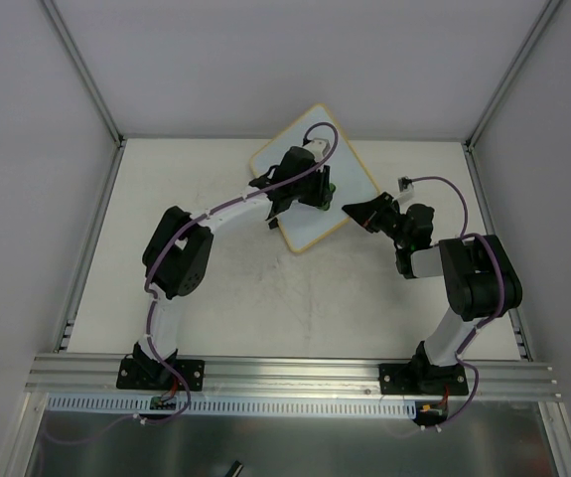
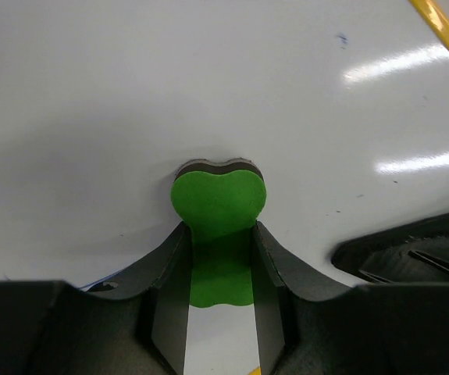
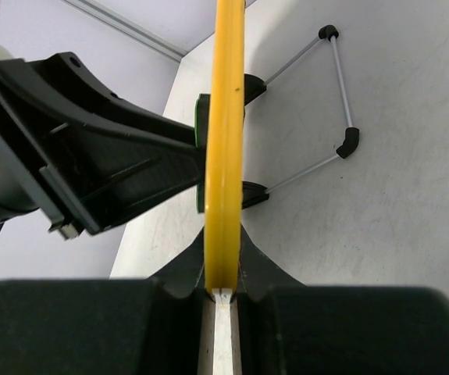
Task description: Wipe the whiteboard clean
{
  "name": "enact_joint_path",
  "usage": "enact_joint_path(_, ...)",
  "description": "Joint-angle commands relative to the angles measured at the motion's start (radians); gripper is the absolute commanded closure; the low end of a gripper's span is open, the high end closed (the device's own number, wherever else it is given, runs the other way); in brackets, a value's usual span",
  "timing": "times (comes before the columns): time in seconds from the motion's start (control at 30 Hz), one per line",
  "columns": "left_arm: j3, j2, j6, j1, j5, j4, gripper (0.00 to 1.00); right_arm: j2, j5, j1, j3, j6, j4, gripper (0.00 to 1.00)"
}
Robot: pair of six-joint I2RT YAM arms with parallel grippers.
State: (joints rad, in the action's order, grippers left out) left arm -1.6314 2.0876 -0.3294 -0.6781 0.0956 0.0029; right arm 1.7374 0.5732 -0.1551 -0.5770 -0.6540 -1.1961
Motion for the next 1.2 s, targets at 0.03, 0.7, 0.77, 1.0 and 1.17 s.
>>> enact_joint_path(0.03, 0.061, 0.081, 0.03, -0.11, 0.139, -0.123, 1.0, -0.013, 0.129, -0.05, -0.027, -0.029, -0.137, 1.0)
enact_joint_path(0.7, 0.188, 0.065, -0.198, 0.015, 0.041, -0.126, 1.0, -0.022, 0.131, -0.049, -0.026, -0.03, -0.137, 1.0)
enact_joint_path(0.77, 0.217, 0.058, -0.246, 0.049, 0.039, -0.126, 1.0, -0.022, 0.131, -0.049, -0.026, -0.03, -0.137, 1.0)
enact_joint_path(1.0, 0.28, 0.062, -0.352, 0.118, 0.047, -0.127, 1.0, -0.025, 0.132, -0.049, -0.024, -0.032, -0.137, 1.0)
enact_joint_path(1.17, 0.317, 0.04, -0.387, 0.14, 0.007, -0.13, 1.0, -0.027, 0.134, -0.05, -0.024, -0.033, -0.14, 1.0)
